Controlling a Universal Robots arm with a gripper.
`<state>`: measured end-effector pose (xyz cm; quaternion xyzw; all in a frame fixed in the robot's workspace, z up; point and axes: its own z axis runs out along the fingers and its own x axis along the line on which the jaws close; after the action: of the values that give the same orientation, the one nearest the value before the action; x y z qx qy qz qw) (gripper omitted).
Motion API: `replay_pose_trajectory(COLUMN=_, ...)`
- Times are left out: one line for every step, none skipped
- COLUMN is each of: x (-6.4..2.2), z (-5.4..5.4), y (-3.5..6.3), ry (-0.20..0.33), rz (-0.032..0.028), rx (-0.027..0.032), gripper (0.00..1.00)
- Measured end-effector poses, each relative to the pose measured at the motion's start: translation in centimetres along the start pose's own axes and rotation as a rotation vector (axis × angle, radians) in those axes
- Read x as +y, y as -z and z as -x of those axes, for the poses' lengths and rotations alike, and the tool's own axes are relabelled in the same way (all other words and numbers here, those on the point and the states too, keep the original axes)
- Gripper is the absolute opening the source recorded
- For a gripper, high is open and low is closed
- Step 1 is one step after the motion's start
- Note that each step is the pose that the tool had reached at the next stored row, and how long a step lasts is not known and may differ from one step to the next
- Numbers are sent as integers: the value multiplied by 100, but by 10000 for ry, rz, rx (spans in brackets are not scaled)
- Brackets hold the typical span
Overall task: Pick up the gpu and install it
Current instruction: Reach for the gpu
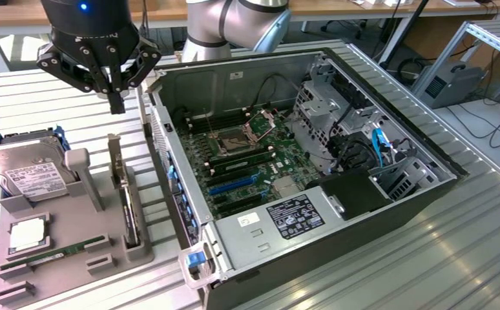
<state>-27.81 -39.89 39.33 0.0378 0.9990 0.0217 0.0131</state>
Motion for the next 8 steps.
replay_pose_trajectory(x=0, z=-4, y=0, ry=0, rz=0, rx=0, gripper=11)
replay_pose_trajectory(x=-1, z=-8, y=0, ry=0, rz=0, rx=0, gripper=11)
replay_pose_trajectory(x=-1, z=-12, y=0, ry=0, rz=0, rx=0, gripper=11)
replay_pose_trajectory(x=-1, z=-18, y=0, ry=0, rz=0, rx=-1, gripper=11)
replay_pose_trajectory(x=-2, z=-27, y=1, ry=0, rz=-1, rx=0, gripper=11)
replay_pose_trajectory(x=-3, z=-34, y=1, ry=0, rz=-1, rx=0, gripper=11)
replay_pose_trajectory(x=-3, z=-39, y=1, ry=1, rz=0, rx=0, gripper=11)
replay_pose_trajectory(x=-3, z=-44, y=1, ry=0, rz=0, rx=1, gripper=11)
